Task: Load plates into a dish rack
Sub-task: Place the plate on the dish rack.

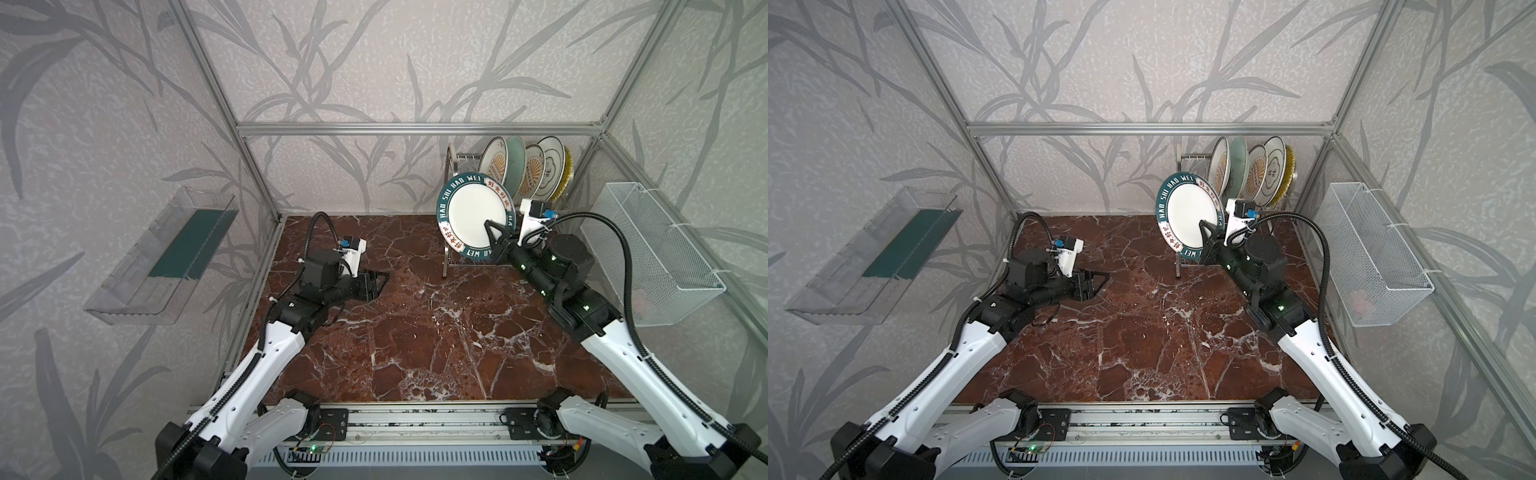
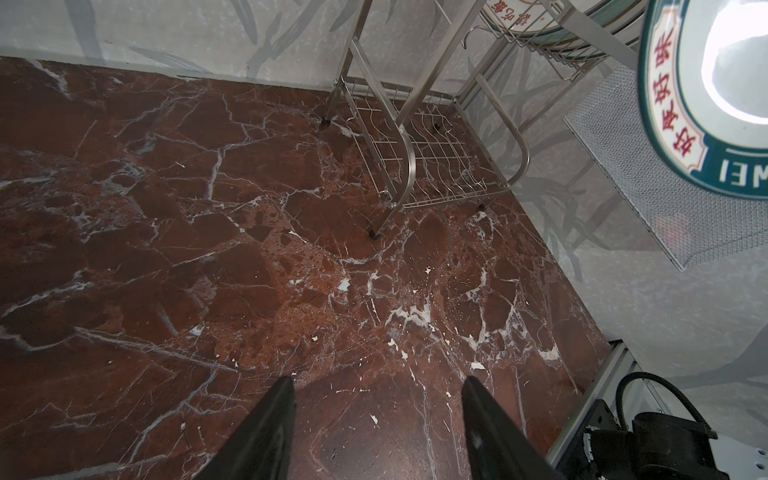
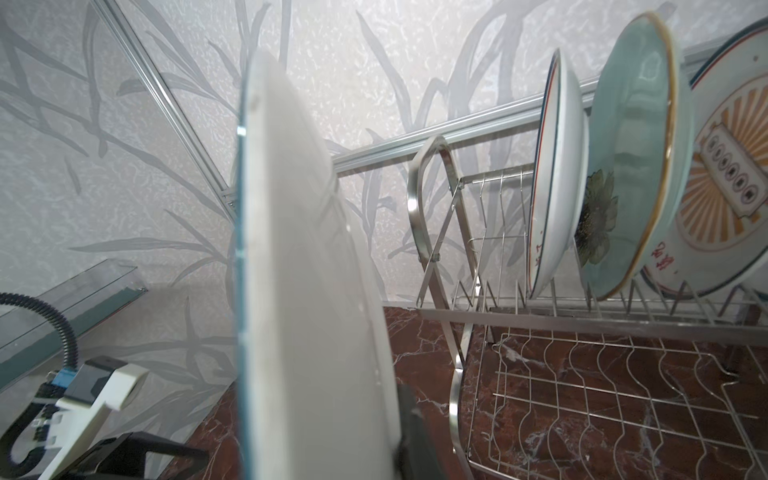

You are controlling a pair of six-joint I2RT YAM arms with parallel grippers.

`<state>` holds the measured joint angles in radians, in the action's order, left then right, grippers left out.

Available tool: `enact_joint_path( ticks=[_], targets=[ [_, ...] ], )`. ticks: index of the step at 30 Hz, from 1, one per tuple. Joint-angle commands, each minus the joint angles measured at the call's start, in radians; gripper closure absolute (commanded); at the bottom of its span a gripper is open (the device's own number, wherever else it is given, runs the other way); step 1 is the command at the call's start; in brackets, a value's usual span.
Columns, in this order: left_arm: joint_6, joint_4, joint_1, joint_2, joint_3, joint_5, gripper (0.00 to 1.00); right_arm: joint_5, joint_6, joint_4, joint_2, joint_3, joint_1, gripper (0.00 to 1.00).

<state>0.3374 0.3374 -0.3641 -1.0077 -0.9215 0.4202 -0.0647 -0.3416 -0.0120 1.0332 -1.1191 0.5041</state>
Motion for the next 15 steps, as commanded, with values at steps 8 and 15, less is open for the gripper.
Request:
enact_joint_path(
  ticks=[8, 15],
  targets=[
    [-0.031, 0.011, 0.005, 0.024, -0.012, 0.0, 0.38, -0.069, 0.096, 0.065, 0.092, -0.177, 0.008, 1.0],
    [-0.029, 0.005, 0.005, 0.033, -0.004, 0.003, 0.38, -0.144, 0.14, 0.037, 0.124, -0.255, 0.009, 1.0]
  ],
)
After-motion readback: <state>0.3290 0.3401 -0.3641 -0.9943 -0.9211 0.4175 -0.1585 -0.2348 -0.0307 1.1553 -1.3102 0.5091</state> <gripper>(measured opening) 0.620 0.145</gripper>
